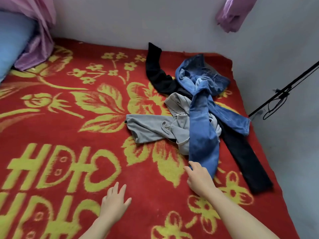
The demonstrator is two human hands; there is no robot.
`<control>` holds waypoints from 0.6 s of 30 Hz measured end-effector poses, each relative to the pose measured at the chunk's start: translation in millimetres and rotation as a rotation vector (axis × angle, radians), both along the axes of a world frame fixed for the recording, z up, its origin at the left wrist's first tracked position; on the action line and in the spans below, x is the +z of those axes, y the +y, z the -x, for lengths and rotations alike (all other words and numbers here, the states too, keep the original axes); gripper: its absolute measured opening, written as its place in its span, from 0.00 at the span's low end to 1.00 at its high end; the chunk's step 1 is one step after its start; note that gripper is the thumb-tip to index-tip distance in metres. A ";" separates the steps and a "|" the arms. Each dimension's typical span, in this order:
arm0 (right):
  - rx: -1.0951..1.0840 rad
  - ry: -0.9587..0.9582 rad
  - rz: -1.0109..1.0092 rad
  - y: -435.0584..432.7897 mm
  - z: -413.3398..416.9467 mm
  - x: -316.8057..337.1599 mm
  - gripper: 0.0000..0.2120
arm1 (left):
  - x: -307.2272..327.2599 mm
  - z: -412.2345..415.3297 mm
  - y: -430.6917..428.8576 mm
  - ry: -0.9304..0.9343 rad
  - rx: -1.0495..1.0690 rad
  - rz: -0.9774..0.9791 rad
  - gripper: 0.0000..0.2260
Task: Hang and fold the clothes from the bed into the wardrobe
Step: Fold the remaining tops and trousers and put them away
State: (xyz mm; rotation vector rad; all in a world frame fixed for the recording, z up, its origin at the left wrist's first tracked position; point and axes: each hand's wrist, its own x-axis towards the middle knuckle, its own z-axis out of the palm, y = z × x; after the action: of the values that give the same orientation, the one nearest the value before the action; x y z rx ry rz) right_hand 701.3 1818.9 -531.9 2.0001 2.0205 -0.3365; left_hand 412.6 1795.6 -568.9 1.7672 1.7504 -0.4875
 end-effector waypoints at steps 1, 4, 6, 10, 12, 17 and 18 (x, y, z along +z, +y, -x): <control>0.024 -0.006 0.017 6.4 0.5 -7.9 0.26 | -6.7 -0.5 4.9 0.008 -0.014 0.001 0.28; 0.090 -0.025 0.039 31.8 -4.6 -24.1 0.30 | -25.5 -2.0 25.9 0.033 -0.061 -0.026 0.30; 0.092 -0.021 0.052 53.1 -10.5 -38.8 0.33 | -39.4 -2.3 42.2 0.064 -0.084 -0.049 0.32; 0.106 -0.066 0.058 89.3 -20.3 -56.5 0.37 | -60.9 -3.7 74.3 0.079 -0.081 -0.156 0.39; 0.106 -0.090 0.077 105.9 -23.7 -67.1 0.38 | -68.6 -5.9 96.2 0.081 -0.066 -0.222 0.45; 0.096 -0.080 0.092 142.2 -17.8 -77.1 0.44 | -102.0 -13.2 128.5 0.143 -0.097 0.014 0.54; 0.117 -0.091 0.100 146.8 -17.2 -79.5 0.43 | -109.7 -12.7 130.3 0.130 -0.075 0.040 0.55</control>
State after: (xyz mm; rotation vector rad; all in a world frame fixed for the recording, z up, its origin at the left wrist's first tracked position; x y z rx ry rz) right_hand 718.5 1965.7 -611.3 1.7972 2.0128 -0.3093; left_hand 425.3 1925.9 -678.6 1.8139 1.7531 -0.6785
